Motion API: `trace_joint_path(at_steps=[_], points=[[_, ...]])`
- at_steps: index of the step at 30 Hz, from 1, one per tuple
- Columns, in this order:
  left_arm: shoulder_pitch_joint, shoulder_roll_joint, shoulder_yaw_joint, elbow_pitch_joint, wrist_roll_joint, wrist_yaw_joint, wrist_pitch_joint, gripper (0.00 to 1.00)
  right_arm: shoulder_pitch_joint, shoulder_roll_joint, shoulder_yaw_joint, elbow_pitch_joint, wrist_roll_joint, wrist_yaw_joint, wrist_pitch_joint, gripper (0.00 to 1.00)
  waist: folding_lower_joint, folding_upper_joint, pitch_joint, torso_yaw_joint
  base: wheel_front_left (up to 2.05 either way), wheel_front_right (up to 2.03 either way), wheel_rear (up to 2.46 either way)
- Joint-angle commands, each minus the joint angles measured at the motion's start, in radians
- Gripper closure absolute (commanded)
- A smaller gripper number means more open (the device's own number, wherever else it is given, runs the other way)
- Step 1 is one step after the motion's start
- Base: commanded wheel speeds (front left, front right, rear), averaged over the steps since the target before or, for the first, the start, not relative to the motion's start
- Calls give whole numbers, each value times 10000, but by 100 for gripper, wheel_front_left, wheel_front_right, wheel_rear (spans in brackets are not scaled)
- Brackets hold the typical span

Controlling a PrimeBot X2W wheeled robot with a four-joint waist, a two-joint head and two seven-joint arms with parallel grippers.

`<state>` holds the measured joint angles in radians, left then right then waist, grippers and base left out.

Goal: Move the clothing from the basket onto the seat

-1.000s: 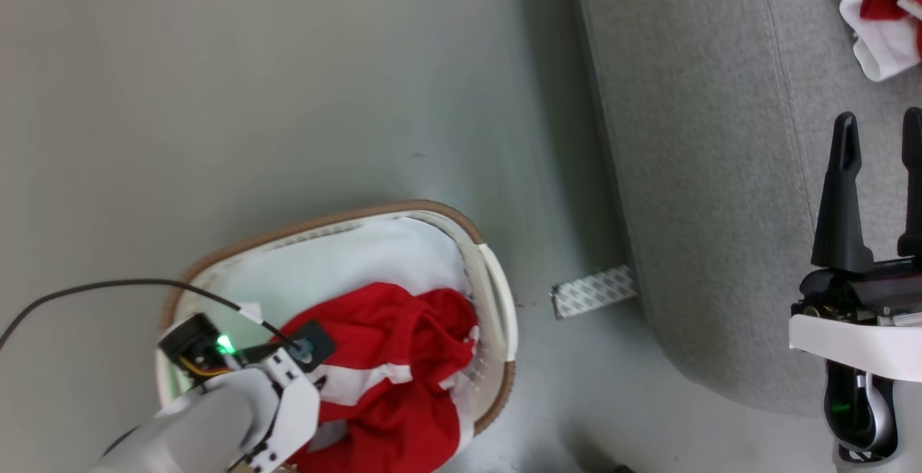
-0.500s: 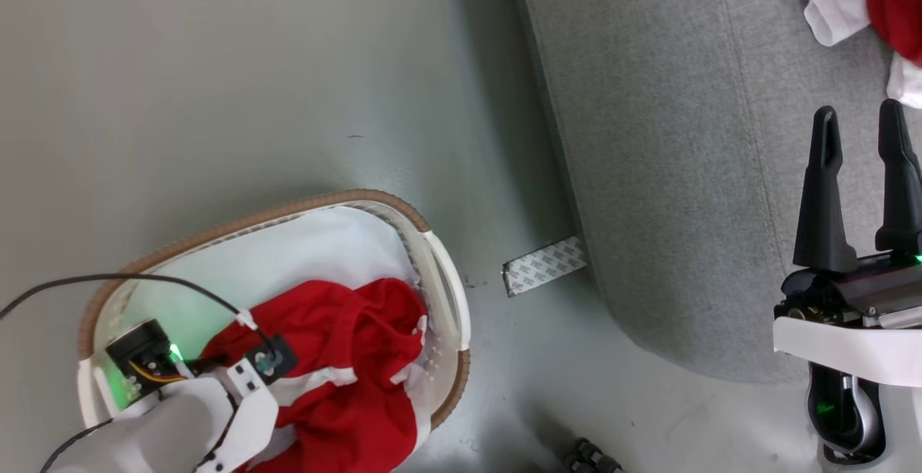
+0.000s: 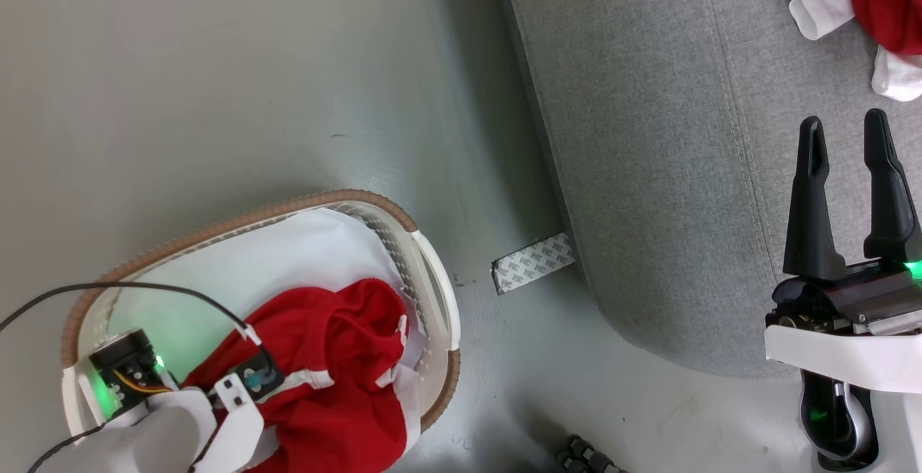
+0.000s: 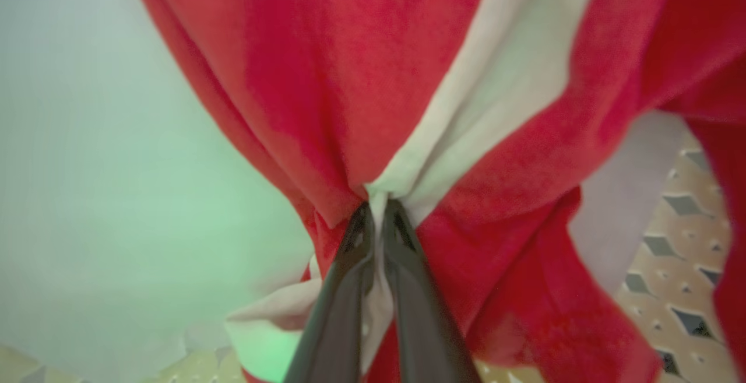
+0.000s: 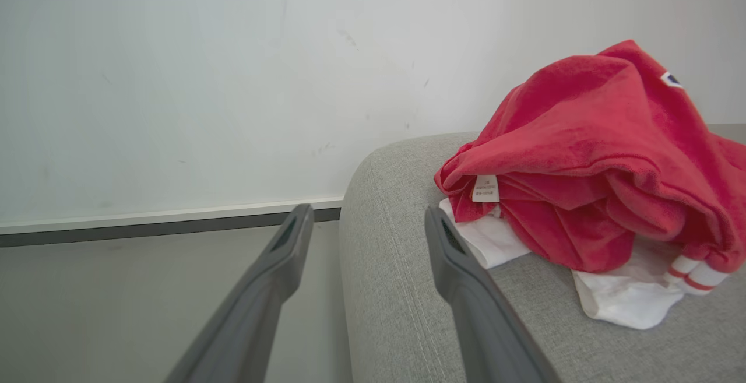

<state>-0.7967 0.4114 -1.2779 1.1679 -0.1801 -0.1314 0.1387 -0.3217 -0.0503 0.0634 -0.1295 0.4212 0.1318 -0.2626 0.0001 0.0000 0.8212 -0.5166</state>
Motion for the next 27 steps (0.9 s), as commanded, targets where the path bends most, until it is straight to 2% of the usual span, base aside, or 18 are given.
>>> trace_joint_path(at_steps=[1,10,18,24,27], points=[[120,82,-38,-5,-78,15,-125,100,52,-3,10,49,-94,-22,-32,0,-1,0,-46,5,0,0,0],[91,-282,-38,-316,-201,15,-709,100,-165,-4,-107,199,-326,-22,-32,0,-1,0,-456,341,0,0,0],[323,-1278,-37,-608,-714,15,-1586,100,-121,-6,-513,424,-809,-22,-32,0,-1,0,-1769,1066,0,0,0],[512,-2006,2,-1130,-2182,15,-2743,100,42,-9,-723,669,-1292,-22,-32,0,-1,0,-2977,1720,0,0,0],[569,-2188,-13,-1516,-2847,15,-3130,100,216,-10,-853,850,-1533,-22,-32,0,-1,0,-3556,2036,0,0,0]])
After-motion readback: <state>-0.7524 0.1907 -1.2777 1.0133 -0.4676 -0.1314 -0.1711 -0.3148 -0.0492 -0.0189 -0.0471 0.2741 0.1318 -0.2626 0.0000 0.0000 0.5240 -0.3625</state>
